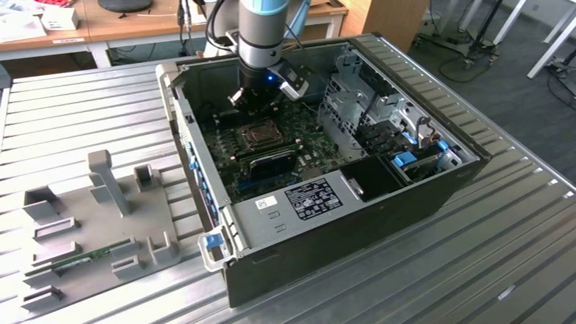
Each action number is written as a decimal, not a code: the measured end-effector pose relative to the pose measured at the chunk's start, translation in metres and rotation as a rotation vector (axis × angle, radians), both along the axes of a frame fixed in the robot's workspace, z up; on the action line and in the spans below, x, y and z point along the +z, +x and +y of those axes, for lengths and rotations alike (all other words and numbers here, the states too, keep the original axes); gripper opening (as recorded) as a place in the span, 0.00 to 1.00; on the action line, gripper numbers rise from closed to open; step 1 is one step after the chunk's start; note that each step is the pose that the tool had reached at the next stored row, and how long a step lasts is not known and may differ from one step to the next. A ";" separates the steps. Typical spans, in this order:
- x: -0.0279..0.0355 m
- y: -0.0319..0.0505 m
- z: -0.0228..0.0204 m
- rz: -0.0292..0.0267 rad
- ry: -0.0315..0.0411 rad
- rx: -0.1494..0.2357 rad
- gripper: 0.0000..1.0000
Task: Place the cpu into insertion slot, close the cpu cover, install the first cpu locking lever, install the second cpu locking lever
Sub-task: 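Install the first cpu locking lever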
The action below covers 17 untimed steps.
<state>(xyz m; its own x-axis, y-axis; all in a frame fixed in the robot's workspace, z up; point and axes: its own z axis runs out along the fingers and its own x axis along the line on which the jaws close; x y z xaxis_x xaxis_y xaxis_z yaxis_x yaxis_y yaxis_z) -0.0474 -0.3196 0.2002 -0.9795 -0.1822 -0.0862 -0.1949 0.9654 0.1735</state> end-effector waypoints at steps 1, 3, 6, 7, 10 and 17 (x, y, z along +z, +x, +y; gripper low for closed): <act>-0.0004 0.0002 0.0001 0.0000 -0.0001 0.000 0.10; -0.0010 0.0004 0.0002 0.0001 -0.0006 0.000 0.10; -0.0019 0.0008 0.0006 0.0000 -0.0013 0.000 0.10; -0.0021 0.0009 0.0007 0.0000 -0.0017 0.000 0.10; -0.0028 0.0011 0.0014 -0.0001 -0.0038 0.000 0.10; -0.0039 0.0012 0.0025 0.0000 -0.0114 0.000 0.10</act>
<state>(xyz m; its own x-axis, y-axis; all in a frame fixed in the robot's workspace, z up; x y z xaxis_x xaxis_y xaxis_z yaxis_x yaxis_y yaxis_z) -0.0462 -0.3171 0.1963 -0.9795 -0.1832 -0.0841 -0.1949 0.9673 0.1625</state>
